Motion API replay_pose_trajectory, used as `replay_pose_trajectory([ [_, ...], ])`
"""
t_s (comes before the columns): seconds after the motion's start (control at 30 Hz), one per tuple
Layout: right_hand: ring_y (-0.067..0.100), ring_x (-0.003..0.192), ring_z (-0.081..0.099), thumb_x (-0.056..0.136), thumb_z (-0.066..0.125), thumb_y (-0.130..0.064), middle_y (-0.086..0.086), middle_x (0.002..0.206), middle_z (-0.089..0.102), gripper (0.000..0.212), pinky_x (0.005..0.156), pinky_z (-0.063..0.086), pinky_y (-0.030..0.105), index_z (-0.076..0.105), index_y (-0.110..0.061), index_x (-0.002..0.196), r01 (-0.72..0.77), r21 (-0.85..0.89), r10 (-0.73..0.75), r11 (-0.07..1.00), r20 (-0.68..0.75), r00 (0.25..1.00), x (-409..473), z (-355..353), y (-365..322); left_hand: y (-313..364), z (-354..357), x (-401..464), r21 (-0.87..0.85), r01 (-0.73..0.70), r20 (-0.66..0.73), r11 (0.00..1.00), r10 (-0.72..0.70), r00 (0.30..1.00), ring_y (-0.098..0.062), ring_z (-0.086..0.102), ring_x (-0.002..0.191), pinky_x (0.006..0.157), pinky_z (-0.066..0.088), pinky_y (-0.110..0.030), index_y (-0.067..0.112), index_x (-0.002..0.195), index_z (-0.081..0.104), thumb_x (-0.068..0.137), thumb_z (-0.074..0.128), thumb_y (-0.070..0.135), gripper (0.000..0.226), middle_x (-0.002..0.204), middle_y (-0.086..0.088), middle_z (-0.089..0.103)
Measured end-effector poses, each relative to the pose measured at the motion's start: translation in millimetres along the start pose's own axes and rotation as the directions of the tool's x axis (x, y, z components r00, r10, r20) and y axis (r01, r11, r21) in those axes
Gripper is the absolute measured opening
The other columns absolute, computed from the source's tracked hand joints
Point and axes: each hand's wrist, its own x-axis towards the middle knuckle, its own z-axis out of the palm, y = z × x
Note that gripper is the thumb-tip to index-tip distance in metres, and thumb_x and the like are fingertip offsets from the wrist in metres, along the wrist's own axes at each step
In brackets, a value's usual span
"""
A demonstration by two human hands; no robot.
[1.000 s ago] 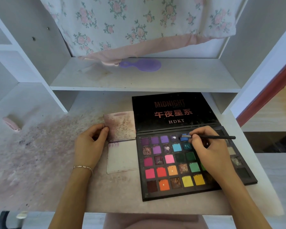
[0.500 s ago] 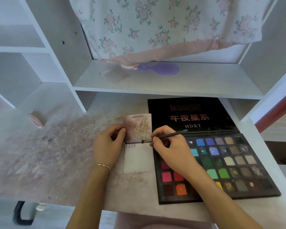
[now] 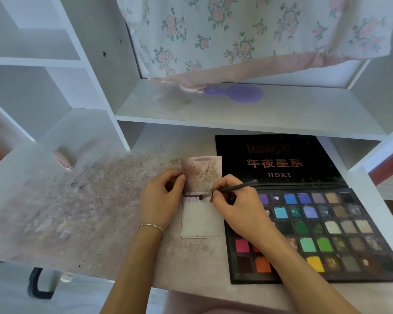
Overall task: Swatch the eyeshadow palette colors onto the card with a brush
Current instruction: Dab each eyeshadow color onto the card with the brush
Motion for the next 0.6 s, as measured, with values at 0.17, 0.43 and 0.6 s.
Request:
replay_pose_trajectory([
  [0.17, -0.003, 0.059, 0.049, 0.082, 0.057, -0.011, -0.01, 0.067, 0.053, 0.017, 0.052, 0.04, 0.01, 0.054, -0.026, 0.074, -0.008, -0.02, 0.009, 1.0, 0.023, 1.0, -0.8, 0.1, -0.4, 1.0, 0.1, -0.1, -0.006, 0.011, -0.001, 1.0, -0.011, 1.0, -0.008, 0.06, 0.073, 0.069, 0.049, -0.023, 0.019, 0.087, 0.067, 0.085, 0.059, 0.015, 0.01, 0.075, 0.008, 0.065],
  [0.43, -0.006, 0.068, 0.05, 0.083, 0.056, -0.012, -0.01, 0.074, 0.055, 0.01, 0.059, 0.041, 0.009, 0.055, -0.022, 0.081, 0.005, -0.05, -0.004, 0.999, 0.021, 1.0, -0.6, 0.3, -0.5, -0.1, 0.3, -0.1, -0.008, 0.01, -0.001, 1.0, -0.01, 1.0, -0.006, 0.06, 0.072, 0.067, 0.048, -0.02, 0.018, 0.088, 0.068, 0.085, 0.059, 0.015, 0.01, 0.074, 0.011, 0.063],
  [0.6, -0.004, 0.066, 0.05, 0.084, 0.056, -0.012, -0.01, 0.07, 0.054, 0.009, 0.058, 0.042, 0.01, 0.055, -0.02, 0.081, 0.022, -0.043, -0.022, 0.999, 0.005, 1.0, -0.2, 0.5, -1.1, -0.2, 0.3, -0.6, -0.006, 0.005, -0.005, 1.0, -0.005, 1.0, -0.008, 0.061, 0.073, 0.069, 0.049, -0.022, 0.019, 0.088, 0.068, 0.085, 0.059, 0.015, 0.01, 0.076, 0.009, 0.065],
])
